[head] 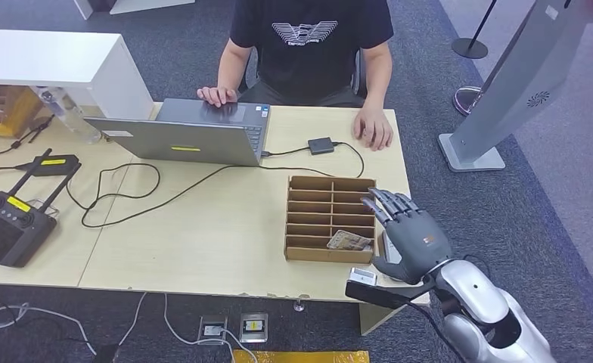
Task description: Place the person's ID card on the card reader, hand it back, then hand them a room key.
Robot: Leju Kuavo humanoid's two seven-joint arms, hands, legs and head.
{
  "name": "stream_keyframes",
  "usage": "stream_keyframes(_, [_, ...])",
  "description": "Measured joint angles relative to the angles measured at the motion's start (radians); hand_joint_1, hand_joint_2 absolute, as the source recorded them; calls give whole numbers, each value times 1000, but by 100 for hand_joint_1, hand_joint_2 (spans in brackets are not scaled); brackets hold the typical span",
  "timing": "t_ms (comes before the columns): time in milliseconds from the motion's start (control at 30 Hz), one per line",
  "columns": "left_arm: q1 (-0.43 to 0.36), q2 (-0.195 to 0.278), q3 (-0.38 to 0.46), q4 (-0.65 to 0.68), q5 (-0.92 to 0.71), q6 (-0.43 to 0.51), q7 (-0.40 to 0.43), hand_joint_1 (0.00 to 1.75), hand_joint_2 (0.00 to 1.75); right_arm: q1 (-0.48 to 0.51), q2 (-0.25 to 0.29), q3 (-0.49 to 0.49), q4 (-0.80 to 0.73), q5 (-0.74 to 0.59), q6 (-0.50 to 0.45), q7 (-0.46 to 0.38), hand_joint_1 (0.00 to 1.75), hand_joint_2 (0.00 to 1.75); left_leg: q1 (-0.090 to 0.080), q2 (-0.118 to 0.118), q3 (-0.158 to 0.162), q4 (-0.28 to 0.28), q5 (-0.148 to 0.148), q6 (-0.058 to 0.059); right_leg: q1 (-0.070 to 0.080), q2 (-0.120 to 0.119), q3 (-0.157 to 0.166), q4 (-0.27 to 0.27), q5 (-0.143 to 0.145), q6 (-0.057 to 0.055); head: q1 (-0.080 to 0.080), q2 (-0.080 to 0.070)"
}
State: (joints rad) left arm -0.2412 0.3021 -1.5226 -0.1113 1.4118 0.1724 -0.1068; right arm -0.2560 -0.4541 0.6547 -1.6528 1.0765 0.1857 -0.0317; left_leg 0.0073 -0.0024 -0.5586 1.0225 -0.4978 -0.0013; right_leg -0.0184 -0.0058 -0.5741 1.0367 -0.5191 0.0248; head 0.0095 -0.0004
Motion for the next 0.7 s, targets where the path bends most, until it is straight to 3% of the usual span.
stream_keyframes(533, [0, -8, -1, 0, 10, 0, 0, 0, 0, -3, 97, 43, 93, 35, 30, -2, 0, 175, 0, 0, 0, 0, 0, 0, 0, 0, 0, 0, 0, 0, 0, 0])
stream_keyframes(700, [0, -8, -1, 0, -3, 0, 0, 0, 0, -6, 112, 52, 94, 50, 59, -41, 0, 175, 0, 0, 0, 0, 0, 0, 0, 0, 0, 0, 0, 0, 0, 0])
